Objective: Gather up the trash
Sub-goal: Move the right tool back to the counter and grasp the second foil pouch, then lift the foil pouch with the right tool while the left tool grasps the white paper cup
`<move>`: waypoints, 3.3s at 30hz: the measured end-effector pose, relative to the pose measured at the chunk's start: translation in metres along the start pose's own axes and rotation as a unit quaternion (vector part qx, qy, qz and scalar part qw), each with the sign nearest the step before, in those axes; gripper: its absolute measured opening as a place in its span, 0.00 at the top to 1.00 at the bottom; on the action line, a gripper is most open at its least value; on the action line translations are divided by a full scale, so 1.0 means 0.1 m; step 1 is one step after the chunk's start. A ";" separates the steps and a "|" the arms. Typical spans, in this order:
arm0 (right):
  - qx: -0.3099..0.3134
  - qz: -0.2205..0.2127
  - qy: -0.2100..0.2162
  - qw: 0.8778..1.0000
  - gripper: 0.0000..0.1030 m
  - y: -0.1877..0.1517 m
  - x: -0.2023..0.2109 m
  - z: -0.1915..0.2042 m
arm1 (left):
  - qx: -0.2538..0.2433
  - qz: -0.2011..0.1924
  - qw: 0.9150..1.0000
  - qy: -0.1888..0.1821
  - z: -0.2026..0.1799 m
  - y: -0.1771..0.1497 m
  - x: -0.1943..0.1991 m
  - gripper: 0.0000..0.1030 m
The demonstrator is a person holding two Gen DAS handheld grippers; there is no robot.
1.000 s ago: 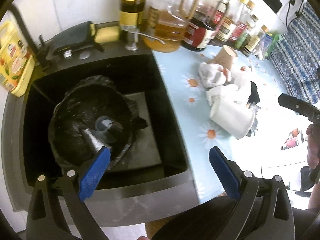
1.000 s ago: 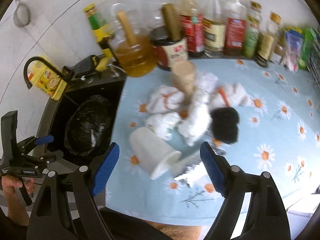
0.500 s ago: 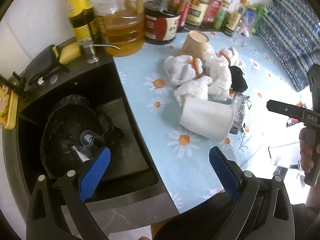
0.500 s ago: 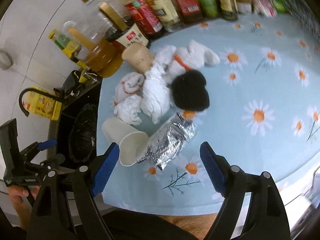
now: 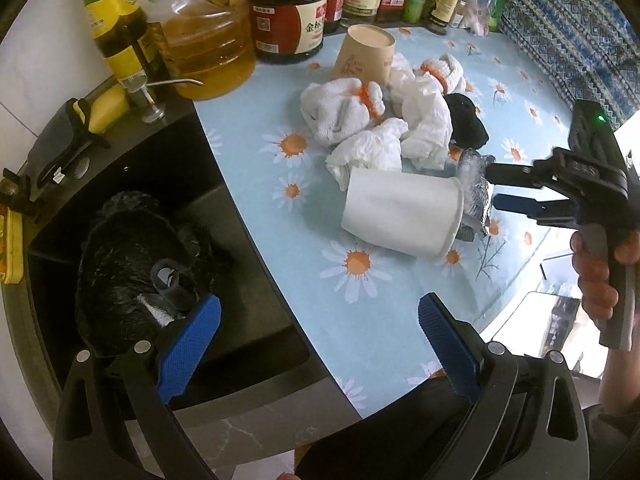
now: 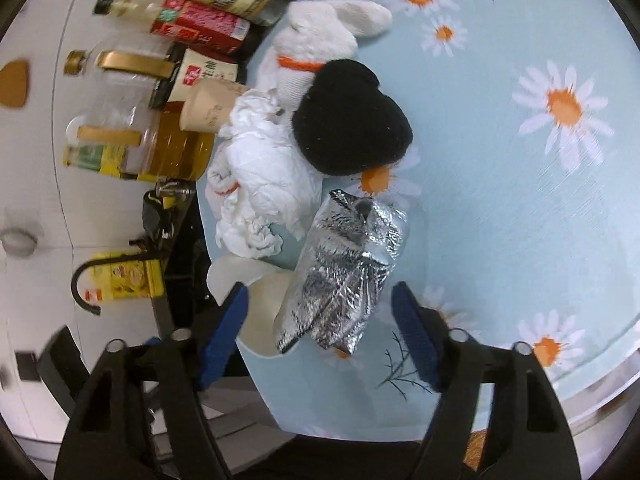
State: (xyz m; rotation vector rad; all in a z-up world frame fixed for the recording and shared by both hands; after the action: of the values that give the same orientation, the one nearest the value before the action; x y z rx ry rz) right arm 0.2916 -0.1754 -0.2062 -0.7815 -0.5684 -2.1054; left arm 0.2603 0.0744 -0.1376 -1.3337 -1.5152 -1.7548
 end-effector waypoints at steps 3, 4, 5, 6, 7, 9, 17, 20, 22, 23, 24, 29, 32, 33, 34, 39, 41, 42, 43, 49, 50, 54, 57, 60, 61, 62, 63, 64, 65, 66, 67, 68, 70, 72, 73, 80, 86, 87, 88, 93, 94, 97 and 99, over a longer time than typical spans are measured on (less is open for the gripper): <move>-0.024 0.006 0.003 1.000 0.34 0.02 -0.07 -0.04 | -0.008 0.005 1.000 -0.002 -0.01 -0.01 -0.02 0.07; -0.029 0.008 0.002 1.000 0.34 0.02 -0.09 -0.04 | -0.010 0.005 1.000 -0.002 -0.01 -0.01 -0.02 0.07; -0.034 0.011 -0.002 0.999 0.34 0.03 -0.12 -0.06 | -0.011 0.006 1.000 -0.003 -0.01 0.00 -0.02 0.07; -0.036 0.013 -0.006 0.999 0.34 0.03 -0.15 -0.07 | -0.010 0.006 1.000 -0.004 -0.01 0.00 -0.03 0.07; -0.038 0.016 -0.009 0.999 0.34 0.04 -0.18 -0.08 | -0.011 0.006 1.000 -0.005 -0.01 0.00 -0.02 0.07; -0.050 0.025 -0.007 0.998 0.39 0.04 -0.24 -0.11 | -0.014 0.005 1.000 -0.004 -0.01 0.01 -0.03 0.07; -0.041 0.038 -0.002 0.998 0.47 0.06 -0.30 -0.09 | -0.012 0.008 1.000 -0.009 -0.06 0.07 -0.10 0.06; -0.028 0.042 -0.002 0.999 0.47 0.07 -0.27 -0.07 | -0.013 0.013 1.000 -0.011 -0.11 0.08 -0.14 0.06; -0.018 0.041 -0.002 0.999 0.48 0.08 -0.23 -0.07 | -0.011 0.016 1.000 -0.014 -0.14 0.08 -0.16 0.06; -0.014 0.040 -0.003 0.999 0.48 0.10 -0.19 -0.07 | -0.001 0.019 1.000 -0.018 -0.15 0.08 -0.18 0.06; -0.011 0.040 -0.003 0.999 0.48 0.10 -0.16 -0.07 | 0.008 0.022 0.999 -0.023 -0.16 0.08 -0.19 0.06; 0.010 0.039 -0.003 0.999 0.48 0.16 0.00 -0.04 | 0.060 0.020 0.997 -0.035 -0.14 0.15 -0.24 0.07; 0.049 0.038 -0.005 0.998 0.48 0.19 0.12 0.03 | 0.101 0.015 0.994 -0.038 -0.13 0.19 -0.28 0.07; 0.063 0.038 -0.006 0.997 0.48 0.19 0.15 0.06 | 0.111 0.013 0.993 -0.036 -0.12 0.20 -0.29 0.07; 0.076 0.037 -0.006 0.996 0.48 0.20 0.18 0.08 | 0.122 0.012 0.992 -0.033 -0.12 0.21 -0.31 0.07; 0.134 0.043 0.004 0.990 0.48 0.25 0.34 0.18 | 0.181 0.005 0.983 -0.028 -0.09 0.23 -0.34 0.07; 0.160 0.049 0.009 0.986 0.48 0.27 0.36 0.23 | 0.214 0.005 0.976 -0.031 -0.10 0.23 -0.37 0.07; 0.174 0.051 0.009 0.983 0.48 0.28 0.37 0.25 | 0.226 0.003 0.973 -0.036 -0.11 0.24 -0.38 0.07; 0.188 0.054 0.011 0.981 0.48 0.29 0.38 0.27 | 0.236 0.000 0.971 -0.040 -0.13 0.24 -0.39 0.07; 0.238 0.064 0.021 0.969 0.48 0.40 0.43 0.29 | 0.315 -0.001 0.948 -0.035 -0.15 0.20 -0.54 0.07; 0.244 0.068 0.027 0.967 0.48 0.42 0.43 0.28 | 0.338 0.001 0.940 -0.042 -0.14 0.18 -0.57 0.07; 0.263 0.080 0.043 0.960 0.48 0.50 0.42 0.24 | 0.382 -0.004 0.924 -0.030 -0.15 0.17 -0.65 0.07; 0.268 0.096 0.054 0.957 0.47 0.54 0.38 0.17 | 0.400 -0.001 0.916 -0.021 -0.21 0.17 -0.72 0.07; 0.273 0.113 0.071 0.953 0.47 0.57 0.32 0.13 | 0.426 0.006 0.904 -0.013 -0.23 0.13 -0.80 0.08; 0.274 0.116 0.074 0.952 0.47 0.58 0.32 0.14 | 0.437 0.008 0.899 -0.011 -0.24 0.11 -0.82 0.08; 0.278 0.119 0.082 0.950 0.47 0.58 0.33 0.14 | 0.442 0.007 0.897 -0.008 -0.25 0.11 -0.83 0.08; 0.283 0.122 0.089 0.947 0.48 0.59 0.35 0.15 | 0.449 0.009 0.894 0.002 -0.25 0.09 -0.85 0.08; 0.286 0.123 0.092 0.946 0.48 0.60 0.35 0.15 | 0.454 0.007 0.891 0.007 -0.25 0.09 -0.86 0.08; 0.290 0.125 0.097 0.944 0.47 0.61 0.36 0.15 | 0.458 0.006 0.889 0.008 -0.25 0.09 -0.87 0.08; 0.292 0.127 0.101 0.943 0.47 0.62 0.36 0.14 | 0.466 0.004 0.885 0.010 -0.25 0.09 -0.88 0.08; 0.293 0.130 0.102 0.942 0.47 0.63 0.35 0.14 | 0.470 0.003 0.883 0.010 -0.25 0.09 -0.88 0.08; 0.291 0.133 0.105 0.942 0.47 0.64 0.34 0.13 | 0.474 0.001 0.880 0.013 -0.25 0.09 -0.88 0.08; 0.291 0.140 0.112 0.940 0.47 0.64 0.34 0.13 | 0.479 -0.003 0.878 0.016 -0.28 0.11 -0.89 0.11; 0.295 0.144 0.119 0.937 0.47 0.64 0.35 0.13 | 0.472 -0.008 0.881 0.028 -0.31 0.14 -0.90 0.12; 0.294 0.145 0.121 0.937 0.47 0.63 0.36 0.13 | 0.471 -0.009 0.881 0.031 -0.32 0.13 -0.90 0.14; 0.293 0.145 0.133 0.936 0.47 0.69 0.45 0.10 | 0.471 -0.001 0.881 0.040 -0.40 0.18 -1.03 0.24; 0.292 0.143 0.130 0.937 0.47 0.74 0.48 0.04 | 0.455 0.001 0.889 0.048 -0.42 0.22 -1.10 0.25; 0.291 0.143 0.130 0.937 0.47 0.75 0.48 0.03 | 0.454 -0.001 0.890 0.049 -0.42 0.23 -1.10 0.25; 0.289 0.143 0.129 0.938 0.47 0.76 0.48 0.02 | 0.454 -0.001 0.890 0.049 -0.41 0.22 -1.09 0.25; 0.287 0.147 0.127 0.938 0.47 0.77 0.45 0.00 | 0.455 -0.009 0.889 0.050 -0.40 0.20 -1.05 0.26; 0.288 0.148 0.127 0.938 0.47 0.77 0.44 0.00 | 0.454 -0.011 0.890 0.050 -0.40 0.20 -1.05 0.27; 0.292 0.150 0.129 0.936 0.48 0.77 0.43 0.02 | 0.456 -0.018 0.888 0.049 -0.39 0.18 -0.99 0.27; 0.296 0.150 0.129 0.934 0.48 0.76 0.43 0.04 | 0.453 -0.022 0.889 0.052 -0.38 0.17 -0.95 0.29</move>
State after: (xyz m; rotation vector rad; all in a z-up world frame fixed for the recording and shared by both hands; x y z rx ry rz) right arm 0.3338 -0.2396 -0.1639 -0.2204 -0.8247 -1.5896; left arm 0.3009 0.0112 -0.2093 -0.6979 -1.9332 -0.8649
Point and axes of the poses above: each gripper's, at about its wrist camera, not at the fingertips, and x roughly against the way its jaws point, z to its left, y to its top, the point moved 4 cm from there along -x, roughly the way its jaws point, and after that the axes turned 15 degrees about -z, right-handed, at the moved point
